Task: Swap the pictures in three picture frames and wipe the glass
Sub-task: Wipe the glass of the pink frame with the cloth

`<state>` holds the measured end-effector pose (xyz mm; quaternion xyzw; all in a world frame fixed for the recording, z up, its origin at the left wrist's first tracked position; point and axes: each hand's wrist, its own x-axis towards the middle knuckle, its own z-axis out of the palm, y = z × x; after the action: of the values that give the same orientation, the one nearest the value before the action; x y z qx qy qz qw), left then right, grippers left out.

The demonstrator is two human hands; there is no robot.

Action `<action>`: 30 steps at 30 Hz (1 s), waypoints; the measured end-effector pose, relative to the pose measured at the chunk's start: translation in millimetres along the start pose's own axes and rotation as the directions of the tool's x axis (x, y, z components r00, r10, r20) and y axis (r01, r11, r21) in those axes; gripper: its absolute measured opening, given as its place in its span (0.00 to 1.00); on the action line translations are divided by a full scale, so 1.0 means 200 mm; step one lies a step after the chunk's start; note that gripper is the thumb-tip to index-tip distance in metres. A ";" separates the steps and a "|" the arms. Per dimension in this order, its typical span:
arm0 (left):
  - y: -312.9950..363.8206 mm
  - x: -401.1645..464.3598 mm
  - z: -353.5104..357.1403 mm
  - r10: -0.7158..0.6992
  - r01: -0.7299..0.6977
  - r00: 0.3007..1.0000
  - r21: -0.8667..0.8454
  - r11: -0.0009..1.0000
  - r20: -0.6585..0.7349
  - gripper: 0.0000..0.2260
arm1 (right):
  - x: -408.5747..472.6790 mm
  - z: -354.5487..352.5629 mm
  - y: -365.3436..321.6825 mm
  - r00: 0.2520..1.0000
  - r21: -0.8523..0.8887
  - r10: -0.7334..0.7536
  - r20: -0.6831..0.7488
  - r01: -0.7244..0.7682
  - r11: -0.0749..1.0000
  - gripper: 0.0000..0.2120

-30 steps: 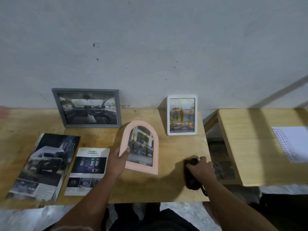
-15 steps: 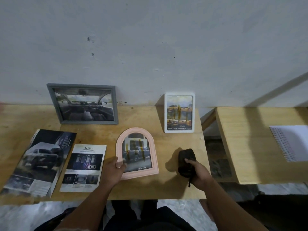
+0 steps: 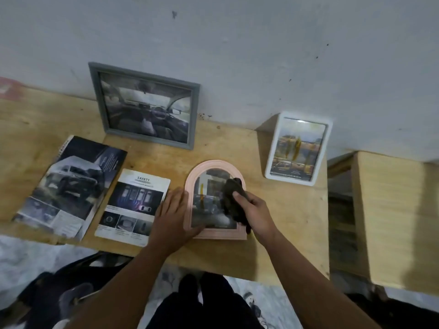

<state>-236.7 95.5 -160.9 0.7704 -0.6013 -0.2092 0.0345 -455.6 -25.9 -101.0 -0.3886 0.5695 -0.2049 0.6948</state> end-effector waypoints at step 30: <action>-0.18 0.05 0.17 0.198 -0.195 0.978 0.057 0.979 -0.059 0.63 | 0.22 0.21 0.08 0.809 -0.739 -0.222 0.545 0.588 0.328 0.13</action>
<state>-214.8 101.8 -206.1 0.7143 -0.6781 -0.1645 0.0547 -406.0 -35.9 -138.9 -0.8521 0.3387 0.0252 0.3983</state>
